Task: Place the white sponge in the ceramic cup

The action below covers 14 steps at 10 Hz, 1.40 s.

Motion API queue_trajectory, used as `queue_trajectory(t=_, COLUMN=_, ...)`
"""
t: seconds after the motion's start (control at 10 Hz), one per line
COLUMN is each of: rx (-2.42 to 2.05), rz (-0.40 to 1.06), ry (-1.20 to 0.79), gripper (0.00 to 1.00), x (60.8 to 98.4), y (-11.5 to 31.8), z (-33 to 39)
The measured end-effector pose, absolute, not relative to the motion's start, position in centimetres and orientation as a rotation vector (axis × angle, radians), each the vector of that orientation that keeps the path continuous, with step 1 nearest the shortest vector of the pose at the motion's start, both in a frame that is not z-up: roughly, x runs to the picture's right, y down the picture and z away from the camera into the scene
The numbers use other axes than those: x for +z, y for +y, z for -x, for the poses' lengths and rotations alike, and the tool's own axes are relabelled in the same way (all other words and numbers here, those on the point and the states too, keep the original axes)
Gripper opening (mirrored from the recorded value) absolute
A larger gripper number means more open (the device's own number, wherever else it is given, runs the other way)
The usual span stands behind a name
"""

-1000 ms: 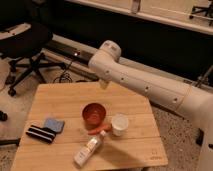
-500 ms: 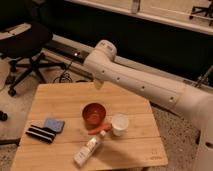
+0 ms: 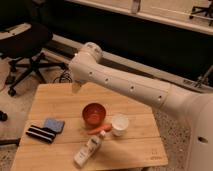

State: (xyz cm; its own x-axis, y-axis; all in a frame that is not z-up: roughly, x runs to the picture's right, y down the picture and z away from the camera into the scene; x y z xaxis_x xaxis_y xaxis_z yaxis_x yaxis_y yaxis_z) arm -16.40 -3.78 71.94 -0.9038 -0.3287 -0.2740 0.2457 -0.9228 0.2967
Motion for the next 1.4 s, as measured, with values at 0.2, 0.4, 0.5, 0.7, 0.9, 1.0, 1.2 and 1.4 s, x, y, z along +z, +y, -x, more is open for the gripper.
queue_trajectory(t=0.2, rx=-2.85, rz=-0.606, ry=-0.419, gripper=0.8, x=71.6, y=-0.7, z=20.4)
queue_trajectory(t=0.4, rx=-2.92, rz=-0.678, ry=-0.46, gripper=0.8, x=71.9, y=2.1, z=23.0)
queue_trajectory(t=0.5, rx=-2.979, rz=-0.713, ry=-0.488, gripper=0.8, x=72.2, y=4.1, z=24.8)
queue_trajectory(t=0.7, rx=-3.063, rz=-0.723, ry=-0.545, gripper=0.8, x=73.0, y=7.6, z=27.1)
queue_trajectory(t=0.9, rx=-3.131, rz=-0.691, ry=-0.617, gripper=0.8, x=74.7, y=11.2, z=29.7)
queue_trajectory(t=1.0, rx=-3.142, rz=-0.673, ry=-0.634, gripper=0.8, x=75.3, y=12.0, z=30.5)
queue_trajectory(t=1.2, rx=-3.141, rz=-0.603, ry=-0.659, gripper=0.8, x=77.2, y=13.2, z=32.0)
queue_trajectory(t=1.4, rx=-3.104, rz=-0.509, ry=-0.659, gripper=0.8, x=79.4, y=13.0, z=32.6)
